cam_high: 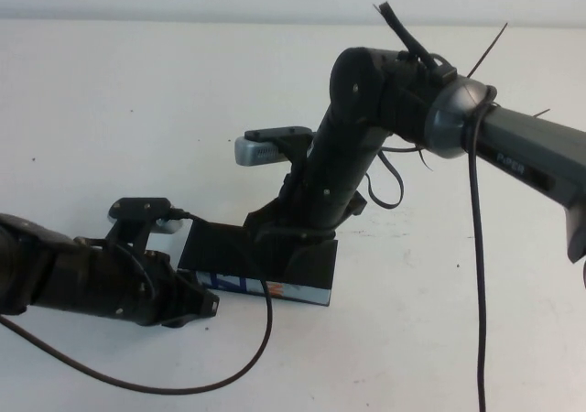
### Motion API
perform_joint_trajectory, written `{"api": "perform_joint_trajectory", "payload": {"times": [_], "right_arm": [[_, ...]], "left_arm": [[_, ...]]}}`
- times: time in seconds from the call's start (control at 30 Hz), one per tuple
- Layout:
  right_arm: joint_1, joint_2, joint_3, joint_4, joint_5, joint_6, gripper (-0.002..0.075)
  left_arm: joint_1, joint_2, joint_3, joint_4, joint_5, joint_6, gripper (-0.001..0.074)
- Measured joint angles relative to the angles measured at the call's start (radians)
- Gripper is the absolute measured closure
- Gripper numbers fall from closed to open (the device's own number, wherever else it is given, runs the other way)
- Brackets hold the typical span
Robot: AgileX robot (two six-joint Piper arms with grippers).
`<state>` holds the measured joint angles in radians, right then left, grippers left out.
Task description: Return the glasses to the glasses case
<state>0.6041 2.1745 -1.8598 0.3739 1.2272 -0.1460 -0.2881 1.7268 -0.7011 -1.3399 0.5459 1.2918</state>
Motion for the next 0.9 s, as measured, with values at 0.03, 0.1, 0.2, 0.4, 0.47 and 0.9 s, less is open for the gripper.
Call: {"api": "perform_joint_trajectory", "payload": {"times": [0.03, 0.1, 0.2, 0.4, 0.47, 0.9], "right_arm": [[0.004, 0.000, 0.010, -0.005, -0.002, -0.001, 0.0737], [0.006, 0.000, 0.019, -0.007, -0.004, -0.001, 0.0737], [0.006, -0.002, 0.021, -0.008, -0.006, -0.002, 0.0737], [0.009, -0.029, 0.029, -0.011, -0.008, -0.017, 0.0737], [0.013, -0.071, 0.032, -0.021, -0.008, -0.020, 0.0737], [0.015, -0.624, 0.369, -0.131, -0.170, 0.011, 0.0737]], "left_arm": [[0.000, -0.009, 0.000, 0.051, -0.002, -0.048, 0.0738], [0.000, -0.029, 0.000, 0.147, -0.004, -0.139, 0.0738], [0.000, -0.079, 0.000, 0.270, -0.004, -0.253, 0.0738], [0.000, -0.277, 0.000, 0.371, 0.010, -0.353, 0.0738], [0.000, -0.381, 0.006, 0.384, -0.004, -0.357, 0.0738], [0.000, -1.224, 0.324, 0.348, -0.503, -0.329, 0.0738]]}}
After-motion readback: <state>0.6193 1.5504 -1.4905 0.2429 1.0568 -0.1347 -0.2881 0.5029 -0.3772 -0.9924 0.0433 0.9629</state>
